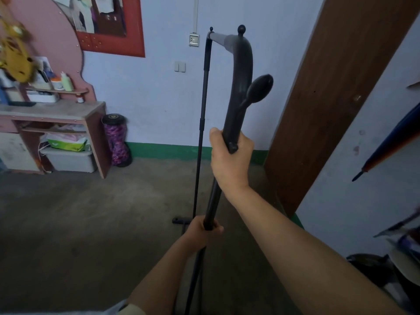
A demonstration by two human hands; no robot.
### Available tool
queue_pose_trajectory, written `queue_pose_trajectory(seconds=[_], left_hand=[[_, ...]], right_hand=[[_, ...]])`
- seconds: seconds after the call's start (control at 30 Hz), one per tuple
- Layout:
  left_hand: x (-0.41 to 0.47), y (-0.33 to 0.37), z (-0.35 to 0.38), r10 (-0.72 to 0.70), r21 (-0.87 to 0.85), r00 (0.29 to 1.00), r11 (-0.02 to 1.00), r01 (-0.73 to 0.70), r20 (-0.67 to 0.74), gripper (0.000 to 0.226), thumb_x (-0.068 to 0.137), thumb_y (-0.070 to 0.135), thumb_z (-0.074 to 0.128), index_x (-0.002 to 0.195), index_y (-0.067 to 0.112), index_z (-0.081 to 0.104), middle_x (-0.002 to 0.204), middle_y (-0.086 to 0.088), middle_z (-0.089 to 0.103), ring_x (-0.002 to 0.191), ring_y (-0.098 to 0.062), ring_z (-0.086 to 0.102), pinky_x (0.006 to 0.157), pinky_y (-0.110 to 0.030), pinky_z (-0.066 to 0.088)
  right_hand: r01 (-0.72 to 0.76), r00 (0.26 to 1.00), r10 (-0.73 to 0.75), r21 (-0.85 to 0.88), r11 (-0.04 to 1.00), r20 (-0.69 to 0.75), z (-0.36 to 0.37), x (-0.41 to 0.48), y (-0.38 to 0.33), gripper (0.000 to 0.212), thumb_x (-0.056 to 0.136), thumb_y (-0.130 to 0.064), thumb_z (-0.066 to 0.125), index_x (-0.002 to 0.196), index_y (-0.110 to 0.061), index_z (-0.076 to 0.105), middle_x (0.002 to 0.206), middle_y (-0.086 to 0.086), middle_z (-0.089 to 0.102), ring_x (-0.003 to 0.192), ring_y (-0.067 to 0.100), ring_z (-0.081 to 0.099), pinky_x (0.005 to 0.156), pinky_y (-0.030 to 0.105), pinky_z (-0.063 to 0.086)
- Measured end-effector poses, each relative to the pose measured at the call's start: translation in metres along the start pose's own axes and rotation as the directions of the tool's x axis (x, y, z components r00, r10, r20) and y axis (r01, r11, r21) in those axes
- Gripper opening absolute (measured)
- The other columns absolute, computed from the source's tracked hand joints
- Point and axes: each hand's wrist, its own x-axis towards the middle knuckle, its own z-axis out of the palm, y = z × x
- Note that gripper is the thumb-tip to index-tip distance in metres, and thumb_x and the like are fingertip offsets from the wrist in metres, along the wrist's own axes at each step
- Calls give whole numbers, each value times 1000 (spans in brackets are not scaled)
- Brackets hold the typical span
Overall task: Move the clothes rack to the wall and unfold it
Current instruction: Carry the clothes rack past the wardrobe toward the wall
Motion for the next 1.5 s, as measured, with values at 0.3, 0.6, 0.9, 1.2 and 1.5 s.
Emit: queue_pose_trajectory(seconds=[0.3, 0.6, 0.9, 1.2, 1.5], left_hand=[[124, 5, -36, 17, 2, 997, 1000, -17, 78, 23, 85, 9, 65, 63, 11, 57, 60, 4, 54, 57, -4, 52, 64, -23, 42], [248, 6, -69, 24, 5, 988, 1000, -25, 153, 28, 84, 11, 66, 58, 16, 56, 58, 5, 52, 56, -5, 50, 64, -25, 41], [362, 18, -87, 34, 29, 982, 999, -40, 185, 35, 83, 4, 65, 54, 22, 56, 58, 7, 53, 54, 1, 51, 62, -17, 42], [483, 38, -79, 6, 27, 978, 1000, -12, 209, 34, 83, 7, 66, 55, 24, 59, 57, 10, 57, 58, -1, 54, 66, -21, 43], [571, 47, -82, -10, 46, 961, 999, -3, 278, 31, 80, 12, 67, 55, 29, 60, 66, 7, 59, 67, -8, 56, 77, -34, 44]], right_hand=[[44, 998, -45, -5, 999, -53, 27, 98, 68, 37, 89, 0, 59, 59, 4, 36, 53, 6, 29, 48, 15, 34, 46, 21, 31], [52, 992, -56, -36, 998, -115, 51, 196, 132, 33, 90, 0, 59, 63, -9, 41, 52, 2, 30, 47, 12, 35, 45, 21, 33], [54, 987, -57, -24, 998, -153, 56, 293, 199, 34, 89, -1, 59, 62, 5, 39, 56, 11, 35, 49, 18, 38, 45, 26, 36], [41, 983, -46, -32, 999, -178, 37, 397, 260, 31, 90, -2, 58, 64, -9, 42, 55, 7, 35, 48, 16, 38, 42, 20, 37], [45, 974, -56, -54, 998, -219, 32, 470, 307, 26, 91, -3, 58, 68, 0, 45, 57, 10, 35, 50, 23, 39, 45, 31, 38]])
